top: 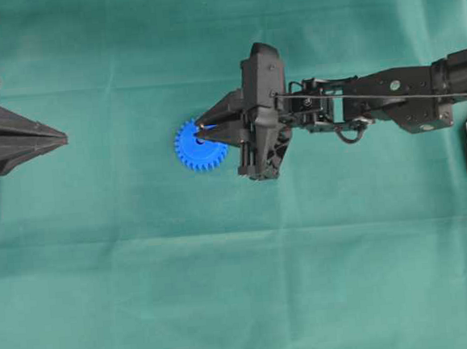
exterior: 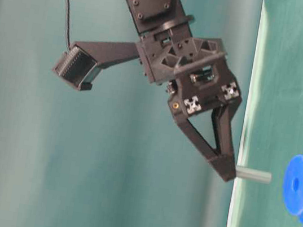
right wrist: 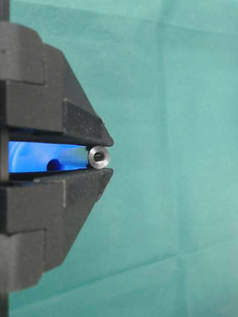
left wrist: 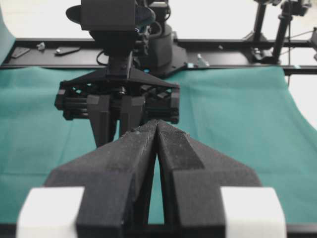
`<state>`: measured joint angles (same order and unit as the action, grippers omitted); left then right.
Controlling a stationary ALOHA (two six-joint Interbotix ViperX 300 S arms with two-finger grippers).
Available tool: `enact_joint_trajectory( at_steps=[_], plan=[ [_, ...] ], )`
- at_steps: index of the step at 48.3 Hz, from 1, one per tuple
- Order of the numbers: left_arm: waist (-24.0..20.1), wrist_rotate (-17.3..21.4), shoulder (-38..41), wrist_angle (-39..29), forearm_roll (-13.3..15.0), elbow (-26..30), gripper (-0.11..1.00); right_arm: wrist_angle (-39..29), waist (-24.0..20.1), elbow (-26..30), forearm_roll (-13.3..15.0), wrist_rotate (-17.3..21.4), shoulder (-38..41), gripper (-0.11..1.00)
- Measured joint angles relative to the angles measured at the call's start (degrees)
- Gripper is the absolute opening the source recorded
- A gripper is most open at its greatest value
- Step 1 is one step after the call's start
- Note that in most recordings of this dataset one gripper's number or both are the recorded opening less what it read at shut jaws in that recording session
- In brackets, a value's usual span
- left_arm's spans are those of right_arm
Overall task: Insert the shaft placed at a random location into the center hole of the medium gear at another random location.
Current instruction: 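Align the shaft over the gear hole and lower it into the hole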
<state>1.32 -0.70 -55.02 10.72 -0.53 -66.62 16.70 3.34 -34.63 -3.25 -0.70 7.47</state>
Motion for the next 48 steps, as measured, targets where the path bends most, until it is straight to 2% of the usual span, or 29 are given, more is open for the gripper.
enact_joint_trajectory(
  at_steps=[29,48],
  plan=[
    [0.00,0.00,0.00,0.00,0.00,0.00,0.00,0.00,-0.18,0.79,0.00,0.09,2.37,0.14],
    [0.00,0.00,0.00,0.00,0.00,0.00,0.00,0.35,-0.18,1.76,-1.49,0.09,5.01,0.14]
  ],
)
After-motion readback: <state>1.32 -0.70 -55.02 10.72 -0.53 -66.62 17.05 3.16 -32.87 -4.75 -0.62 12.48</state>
